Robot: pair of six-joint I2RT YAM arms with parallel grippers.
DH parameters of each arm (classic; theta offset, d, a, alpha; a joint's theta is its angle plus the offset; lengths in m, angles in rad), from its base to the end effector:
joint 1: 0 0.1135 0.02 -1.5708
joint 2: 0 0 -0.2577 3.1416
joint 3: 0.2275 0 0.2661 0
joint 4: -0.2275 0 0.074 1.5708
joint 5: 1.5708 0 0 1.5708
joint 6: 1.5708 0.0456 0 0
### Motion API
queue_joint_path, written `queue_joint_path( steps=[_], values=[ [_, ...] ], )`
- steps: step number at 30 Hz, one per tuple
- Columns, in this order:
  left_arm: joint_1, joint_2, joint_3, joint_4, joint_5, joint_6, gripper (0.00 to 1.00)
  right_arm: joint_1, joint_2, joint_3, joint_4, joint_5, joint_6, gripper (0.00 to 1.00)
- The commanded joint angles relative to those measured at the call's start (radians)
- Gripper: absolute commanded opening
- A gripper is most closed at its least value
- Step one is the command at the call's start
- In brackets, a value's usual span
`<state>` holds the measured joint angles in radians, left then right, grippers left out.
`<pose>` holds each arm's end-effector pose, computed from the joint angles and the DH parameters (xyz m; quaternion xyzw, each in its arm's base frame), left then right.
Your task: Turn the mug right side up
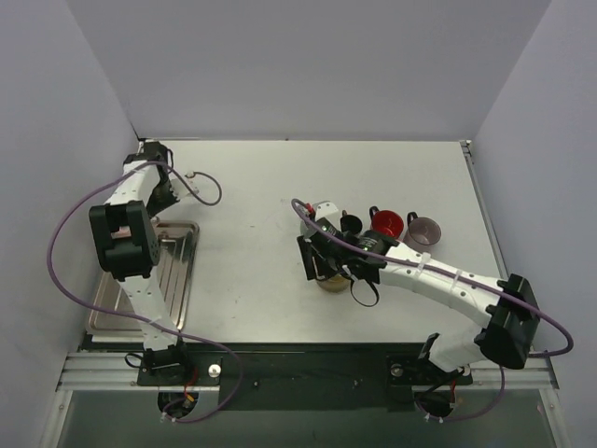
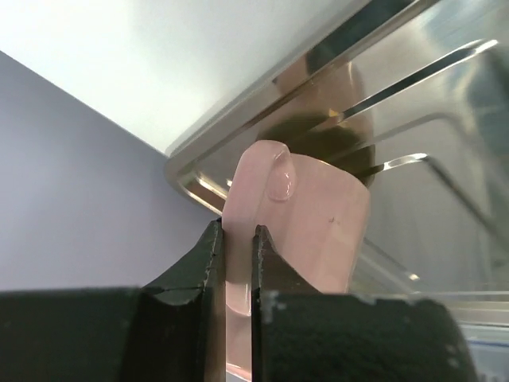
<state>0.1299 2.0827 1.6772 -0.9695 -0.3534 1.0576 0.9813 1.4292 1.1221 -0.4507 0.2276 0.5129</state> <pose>0.4252 0.0715 0.1765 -0.4230 -0.8839 -0.1988 0.0181 0.1947 0.2727 0.2661 -0.1681 0.8981 0.1904 0.3591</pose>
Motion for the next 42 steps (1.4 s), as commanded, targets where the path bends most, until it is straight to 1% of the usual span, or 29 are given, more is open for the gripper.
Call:
queue_joint_path(
  steps=[1,2,3,6,7,8,9,10,11,13,16,20,22,27,28,29,30,31,32,33,34,35,36,37,38,39,40,41,42],
  values=[
    [-0.05,-0.185,0.232,-0.197,0.278,-0.194,0.0,0.014,-0.131,0.01,-0.046,0.071,-0.03,0.63],
    [-0.056,-0.219,0.271,-0.219,0.318,-0.227,0.0,0.016,-0.172,0.008,-0.043,0.075,-0.04,0.66],
    [-0.071,-0.239,0.326,-0.266,0.414,-0.273,0.0,0.02,-0.191,0.007,-0.03,0.075,-0.05,0.66],
    [-0.114,-0.332,0.409,-0.311,0.6,-0.379,0.0,0.028,-0.297,-0.007,0.024,0.035,-0.085,0.72],
    [-0.159,-0.351,0.43,-0.324,0.681,-0.425,0.0,0.031,-0.321,-0.018,0.073,0.021,-0.089,0.75],
    [-0.182,-0.39,0.437,-0.324,0.715,-0.448,0.0,0.031,-0.363,-0.028,0.099,-0.017,-0.1,0.76],
    [-0.22,-0.435,0.44,-0.321,0.802,-0.487,0.0,0.03,-0.407,-0.053,0.166,-0.045,-0.105,0.78],
    [-0.24,-0.455,0.435,-0.31,0.841,-0.514,0.0,0.031,-0.424,-0.065,0.243,-0.098,-0.109,0.79],
    [-0.28,-0.496,0.421,-0.273,0.932,-0.571,0.0,0.03,-0.456,-0.083,0.277,-0.121,-0.109,0.8],
    [-0.34,-0.553,0.388,-0.194,1.045,-0.672,0.0,0.028,-0.484,-0.105,0.387,-0.184,-0.096,0.81],
    [-0.453,-0.61,0.339,-0.075,1.132,-0.813,0.0,0.03,-0.498,-0.119,0.556,-0.284,-0.056,0.81],
    [-0.579,-0.644,0.334,-0.025,1.12,-0.88,0.0,0.03,-0.498,-0.139,0.696,-0.352,-0.017,0.79],
    [-0.625,-0.647,0.328,-0.023,1.104,-0.878,0.0,0.033,-0.503,-0.151,0.736,-0.361,-0.014,0.77],
    [-0.693,-0.647,0.288,0.008,1.067,-0.909,0.0,0.049,-0.498,-0.156,0.779,-0.45,-0.048,0.67],
    [-0.705,-0.647,0.291,0.014,1.082,-0.921,0.0,0.049,-0.492,-0.154,0.791,-0.45,-0.041,0.58],
    [-0.711,-0.642,0.292,0.02,1.09,-0.93,0.0,0.049,-0.472,-0.153,0.797,-0.438,-0.021,0.51],
    [-0.728,-0.642,0.294,0.034,1.097,-0.947,0.0,0.049,-0.451,-0.144,0.796,-0.435,-0.017,0.36],
    [-0.736,-0.644,0.296,0.038,1.102,-0.95,0.0,0.051,-0.441,-0.14,0.779,-0.429,-0.022,0.28],
    [-0.737,-0.647,0.288,0.048,1.116,-0.944,0.0,0.051,-0.431,-0.122,0.759,-0.424,-0.028,0.08],
    [-0.736,-0.651,0.276,0.048,1.111,-0.938,0.0,0.051,-0.431,-0.113,0.715,-0.4,-0.034,0.0],
    [-0.734,-0.654,0.271,0.029,1.09,-0.911,0.0,0.051,-0.441,-0.111,0.69,-0.374,-0.04,0.0],
    [-0.731,-0.655,0.26,-0.007,1.078,-0.871,0.0,0.046,-0.452,-0.104,0.599,-0.287,-0.054,0.0],
    [-0.728,-0.651,0.26,-0.038,1.035,-0.846,0.25,0.046,-0.469,-0.094,0.54,-0.236,-0.06,0.0],
    [-0.716,-0.65,0.251,-0.09,1.007,-0.8,0.93,0.043,-0.475,-0.062,0.379,-0.092,-0.08,0.0],
    [-0.708,-0.656,0.242,-0.11,0.963,-0.782,0.93,0.042,-0.484,-0.047,0.306,-0.035,-0.091,0.0],
    [-0.679,-0.665,0.213,-0.12,0.918,-0.778,0.93,0.039,-0.487,-0.021,0.162,0.083,-0.109,0.0],
    [-0.662,-0.687,0.185,-0.11,0.81,-0.788,0.94,0.033,-0.493,-0.01,0.099,0.137,-0.123,0.0],
    [-0.627,-0.699,0.138,-0.089,0.7,-0.798,0.94,0.019,-0.49,-0.002,-0.031,0.2,-0.129,0.0],
    [-0.616,-0.725,0.092,-0.075,0.624,-0.795,0.93,-0.001,-0.477,-0.004,-0.104,0.228,-0.122,0.0]
  ],
)
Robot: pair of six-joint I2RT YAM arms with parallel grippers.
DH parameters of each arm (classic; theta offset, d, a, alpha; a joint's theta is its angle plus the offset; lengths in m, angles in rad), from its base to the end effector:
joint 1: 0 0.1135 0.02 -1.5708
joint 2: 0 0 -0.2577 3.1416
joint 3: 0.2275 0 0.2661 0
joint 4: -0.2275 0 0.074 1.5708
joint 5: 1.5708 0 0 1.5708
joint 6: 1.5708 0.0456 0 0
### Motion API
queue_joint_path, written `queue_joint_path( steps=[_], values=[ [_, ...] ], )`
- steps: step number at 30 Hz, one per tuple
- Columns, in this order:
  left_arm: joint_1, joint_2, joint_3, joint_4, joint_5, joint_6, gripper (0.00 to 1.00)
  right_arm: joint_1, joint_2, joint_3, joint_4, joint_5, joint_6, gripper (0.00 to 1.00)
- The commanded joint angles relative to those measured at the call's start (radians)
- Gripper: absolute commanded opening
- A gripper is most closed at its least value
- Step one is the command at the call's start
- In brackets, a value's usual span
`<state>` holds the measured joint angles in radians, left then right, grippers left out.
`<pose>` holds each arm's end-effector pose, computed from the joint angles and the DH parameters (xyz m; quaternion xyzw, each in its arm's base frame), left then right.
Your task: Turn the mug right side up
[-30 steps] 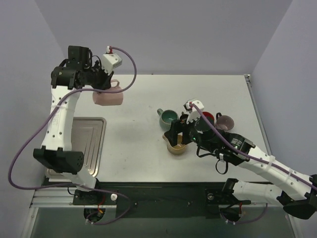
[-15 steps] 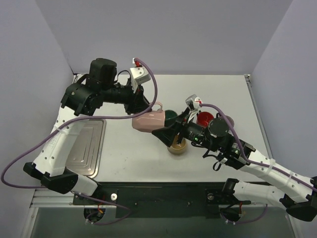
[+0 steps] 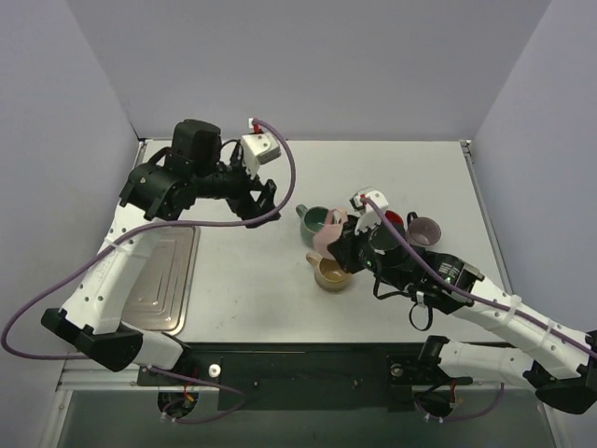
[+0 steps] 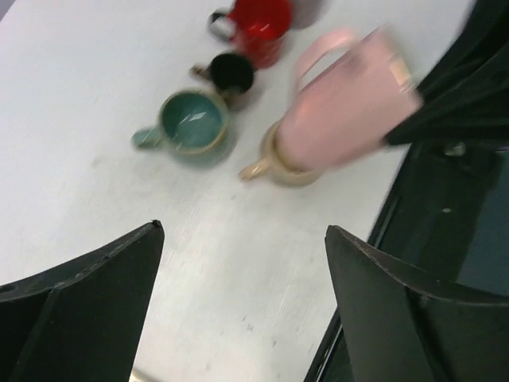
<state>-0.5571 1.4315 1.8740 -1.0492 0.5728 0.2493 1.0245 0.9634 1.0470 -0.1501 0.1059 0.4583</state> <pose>0.2289 -0.1717 0.4699 0.4540 0.7304 -0.3155 0.4011 0.1316 0.2071 0.3986 -0.1690 0.7103 0.4322 0.5293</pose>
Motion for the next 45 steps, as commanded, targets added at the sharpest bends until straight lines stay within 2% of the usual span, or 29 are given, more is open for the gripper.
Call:
queue_joint_path(
  steps=[1,3,4,6,9,11,14,18,19,20,21,22,23,24,25,27,29,32,36,37,41,45],
  values=[
    [0.1,-0.086,-0.177,0.038,-0.398,0.036,0.93,-0.079,0.0,0.053,-0.513,0.383,-0.055,0.0],
    [0.153,-0.129,-0.313,0.101,-0.492,0.063,0.94,-0.175,0.021,-0.02,-0.584,0.312,-0.037,0.0],
    [0.17,-0.152,-0.353,0.123,-0.517,0.071,0.94,-0.205,0.034,-0.053,-0.586,0.231,-0.033,0.0],
    [0.216,-0.195,-0.482,0.187,-0.565,0.087,0.94,-0.263,0.066,-0.132,-0.576,0.172,-0.035,0.0],
    [0.304,-0.287,-0.707,0.358,-0.535,0.061,0.94,-0.287,0.109,-0.221,-0.492,0.153,-0.027,0.0],
    [0.345,-0.348,-0.806,0.441,-0.483,0.038,0.94,-0.32,0.13,-0.267,-0.401,0.101,-0.033,0.0],
    [0.361,-0.396,-0.904,0.485,-0.456,0.027,0.94,-0.382,0.182,-0.289,-0.347,0.077,-0.036,0.0],
    [0.388,-0.456,-1.01,0.57,-0.433,0.006,0.94,-0.399,0.224,-0.283,-0.336,0.057,-0.038,0.01],
    [0.391,-0.473,-1.027,0.586,-0.429,-0.002,0.94,-0.402,0.222,-0.283,-0.338,0.054,-0.038,0.18],
    [0.407,-0.48,-1.059,0.615,-0.404,-0.007,0.94,-0.403,0.218,-0.275,-0.348,0.055,-0.037,0.29],
    [0.411,-0.491,-1.075,0.632,-0.396,-0.007,0.94,-0.405,0.201,-0.271,-0.355,0.058,-0.04,0.5],
    [0.422,-0.494,-1.098,0.67,-0.396,-0.022,0.94,-0.406,0.192,-0.26,-0.368,0.064,-0.04,0.57],
    [0.428,-0.497,-1.111,0.689,-0.399,-0.03,0.95,-0.406,0.169,-0.251,-0.377,0.08,-0.044,0.68],
    [0.434,-0.497,-1.124,0.724,-0.402,-0.042,0.95,-0.406,0.158,-0.227,-0.406,0.089,-0.047,0.72],
    [0.441,-0.496,-1.131,0.739,-0.406,-0.05,0.95,-0.406,0.138,-0.211,-0.423,0.118,-0.058,0.81],
    [0.456,-0.494,-1.154,0.817,-0.425,-0.091,0.95,-0.406,0.094,-0.171,-0.462,0.159,-0.075,0.87],
    [0.47,-0.491,-1.2,0.905,-0.474,-0.149,0.95,-0.412,0.017,-0.142,-0.471,0.237,-0.082,0.89],
    [0.474,-0.48,-1.25,1.081,-0.633,-0.29,0.95,-0.461,-0.11,-0.153,-0.419,0.362,-0.093,0.89],
    [0.483,-0.432,-1.302,1.242,-0.799,-0.396,0.95,-0.608,-0.237,-0.295,-0.165,0.57,-0.141,0.9],
    [0.487,-0.427,-1.312,1.265,-0.801,-0.394,0.95,-0.665,-0.262,-0.355,-0.073,0.606,-0.156,0.9],
    [0.49,-0.391,-1.361,1.362,-0.785,-0.418,0.95,-0.808,-0.365,-0.534,0.119,0.73,-0.133,0.91],
    [0.497,-0.398,-1.408,1.42,-0.8,-0.403,0.95,-0.839,-0.434,-0.698,0.254,0.821,-0.136,0.91]
  ],
)
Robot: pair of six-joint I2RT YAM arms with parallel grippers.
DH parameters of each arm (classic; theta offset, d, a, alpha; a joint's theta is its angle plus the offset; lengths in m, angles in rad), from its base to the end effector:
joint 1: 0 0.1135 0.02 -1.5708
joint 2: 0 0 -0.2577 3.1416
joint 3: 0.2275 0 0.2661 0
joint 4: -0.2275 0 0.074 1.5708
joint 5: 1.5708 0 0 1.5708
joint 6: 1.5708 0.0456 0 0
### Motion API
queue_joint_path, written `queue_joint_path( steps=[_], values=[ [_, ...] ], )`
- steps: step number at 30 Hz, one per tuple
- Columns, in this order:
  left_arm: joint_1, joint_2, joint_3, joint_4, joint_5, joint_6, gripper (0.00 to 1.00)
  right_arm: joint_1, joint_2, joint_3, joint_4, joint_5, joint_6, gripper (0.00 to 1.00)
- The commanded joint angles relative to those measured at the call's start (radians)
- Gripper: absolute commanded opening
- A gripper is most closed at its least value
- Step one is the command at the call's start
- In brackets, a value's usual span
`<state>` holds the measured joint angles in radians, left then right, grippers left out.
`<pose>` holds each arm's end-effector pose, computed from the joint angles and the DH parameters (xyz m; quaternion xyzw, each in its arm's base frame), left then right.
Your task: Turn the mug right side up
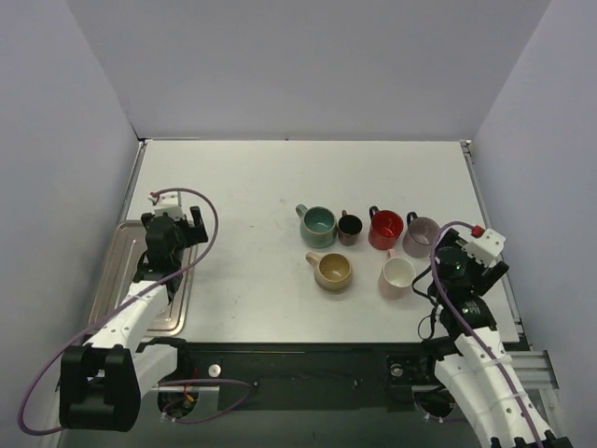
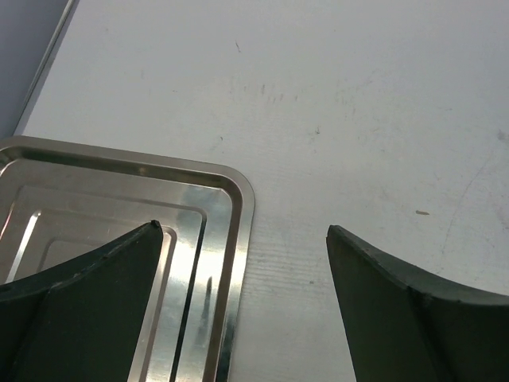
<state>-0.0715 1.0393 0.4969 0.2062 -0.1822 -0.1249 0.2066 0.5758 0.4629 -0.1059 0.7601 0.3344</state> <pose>0.2545 -0.0099 0.2140 -0.0743 0.8104 0.0173 0.5809 0.1755 0.0047 0.2610 0.2779 0.7081 -0.1236 0.6372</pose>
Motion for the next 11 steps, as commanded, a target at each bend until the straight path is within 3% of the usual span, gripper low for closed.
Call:
queue_joint_path(
  steps=[1,5,11],
  values=[
    [0.015,-0.015,-0.04,0.173,-0.045,-0.025,0.95,-0.019,-0.059,-0.139,0.225,0.165,0.0,0.91],
    [0.019,-0.022,-0.101,0.252,-0.004,0.016,0.95,-0.021,-0.062,-0.185,0.245,0.14,0.031,0.91],
    [0.019,-0.008,-0.077,0.205,0.026,-0.005,0.95,-0.022,-0.045,-0.173,0.247,0.12,0.028,0.91]
  ],
)
